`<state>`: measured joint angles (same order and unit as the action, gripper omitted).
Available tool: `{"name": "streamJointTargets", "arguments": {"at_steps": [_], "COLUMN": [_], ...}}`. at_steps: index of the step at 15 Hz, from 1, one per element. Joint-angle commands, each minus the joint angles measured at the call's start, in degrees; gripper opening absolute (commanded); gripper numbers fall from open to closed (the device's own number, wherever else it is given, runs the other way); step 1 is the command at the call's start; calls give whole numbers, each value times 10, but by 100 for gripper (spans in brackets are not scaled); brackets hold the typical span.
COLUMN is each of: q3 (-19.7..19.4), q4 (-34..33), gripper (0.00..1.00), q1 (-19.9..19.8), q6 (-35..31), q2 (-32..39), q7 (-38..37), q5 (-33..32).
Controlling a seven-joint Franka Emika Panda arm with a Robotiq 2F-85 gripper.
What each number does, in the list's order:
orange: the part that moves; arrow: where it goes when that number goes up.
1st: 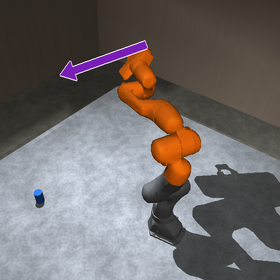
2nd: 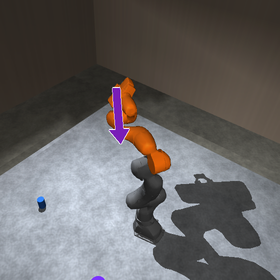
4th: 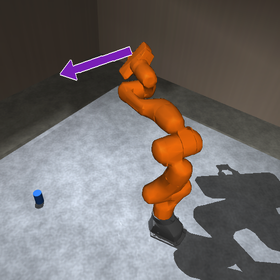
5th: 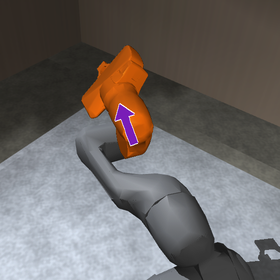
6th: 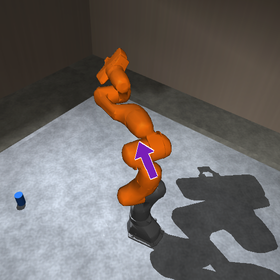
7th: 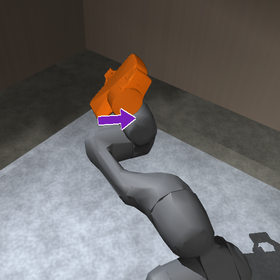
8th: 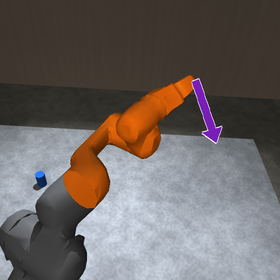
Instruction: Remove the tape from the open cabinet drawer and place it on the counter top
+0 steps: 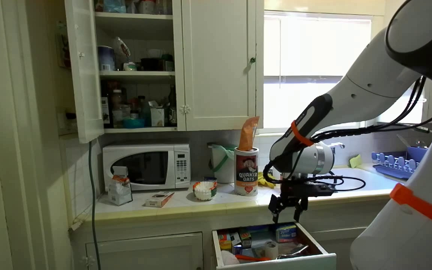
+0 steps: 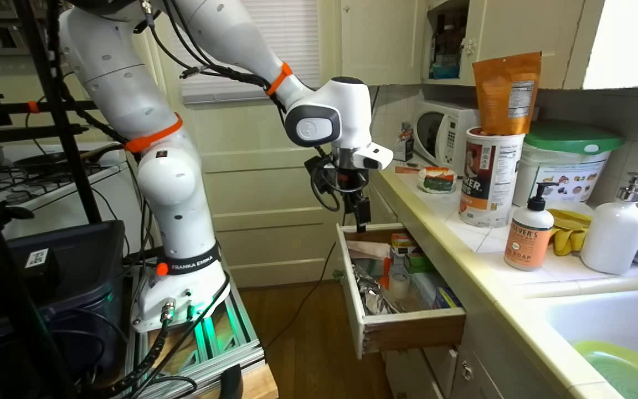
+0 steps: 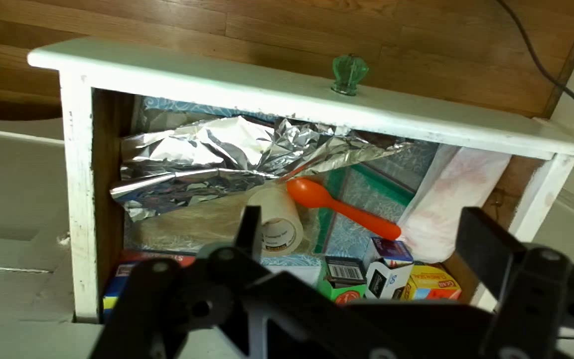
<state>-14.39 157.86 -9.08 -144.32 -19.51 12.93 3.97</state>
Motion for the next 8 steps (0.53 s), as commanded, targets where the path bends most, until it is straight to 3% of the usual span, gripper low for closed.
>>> {"name": "streamJointTargets", "arguments": {"at_steps": [1, 4, 8], "q3": [3, 3, -9], "q4": [-1, -1, -27], "gripper": [100, 100, 100], "q1": [-1, 0, 0], "q6": [2, 2, -50], "q2": [-4, -8, 78], "q7": [-1, -1, -15], "q5": [0, 0, 23]}}
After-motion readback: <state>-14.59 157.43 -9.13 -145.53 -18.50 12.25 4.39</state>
